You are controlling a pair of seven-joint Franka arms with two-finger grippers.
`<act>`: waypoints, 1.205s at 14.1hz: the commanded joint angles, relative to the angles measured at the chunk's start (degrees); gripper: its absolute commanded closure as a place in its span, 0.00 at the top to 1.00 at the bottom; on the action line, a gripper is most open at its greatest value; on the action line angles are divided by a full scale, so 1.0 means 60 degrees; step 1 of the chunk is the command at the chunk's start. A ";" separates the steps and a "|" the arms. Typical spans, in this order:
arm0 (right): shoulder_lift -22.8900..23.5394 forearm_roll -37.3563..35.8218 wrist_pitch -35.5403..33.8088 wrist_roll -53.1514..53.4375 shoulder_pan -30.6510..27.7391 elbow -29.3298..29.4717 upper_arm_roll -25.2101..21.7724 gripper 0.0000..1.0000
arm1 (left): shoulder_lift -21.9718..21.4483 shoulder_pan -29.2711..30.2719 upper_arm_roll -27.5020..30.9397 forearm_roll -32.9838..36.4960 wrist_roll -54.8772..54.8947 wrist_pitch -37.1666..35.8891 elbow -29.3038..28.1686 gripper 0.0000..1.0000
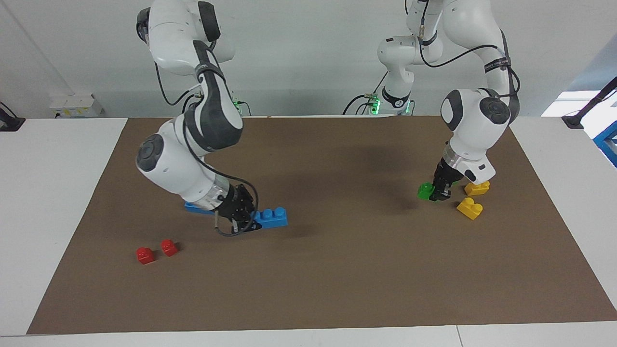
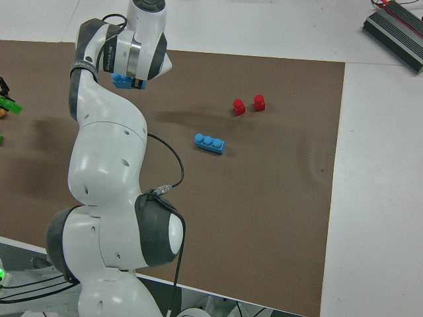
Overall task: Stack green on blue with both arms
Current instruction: 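Lift the green brick with the left gripper while the right gripper lifts the blue brick, then bring the green brick toward the blue brick held by the right gripper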
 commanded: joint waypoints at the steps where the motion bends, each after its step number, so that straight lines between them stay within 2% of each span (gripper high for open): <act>1: -0.0212 0.0186 0.0858 0.0325 0.0678 -0.0884 -0.0021 0.00 | -0.0292 -0.0597 0.0061 -0.0138 -0.1292 -0.0821 0.0188 0.00; 3: -0.0417 0.0564 0.1750 0.0369 0.0928 -0.1777 0.0037 0.00 | -0.0379 -0.1051 0.0061 -0.0138 -0.2332 -0.0926 0.0218 0.00; 8: -0.0872 0.0816 0.2955 -0.0260 0.1428 -0.3669 0.0038 0.00 | -0.0482 -0.2106 0.0061 -0.0123 -0.4238 -0.1175 0.0203 0.00; 15: -0.0726 0.1152 0.3219 -0.0642 0.1251 -0.3788 0.0038 0.00 | -0.0395 -0.3132 -0.0012 -0.0123 -0.6421 -0.1058 0.0553 0.00; 17: -0.0696 0.1446 0.3598 -0.0657 0.1441 -0.4079 0.0038 0.00 | -0.0351 -0.3133 -0.0099 -0.0109 -0.6863 -0.1131 0.0701 0.00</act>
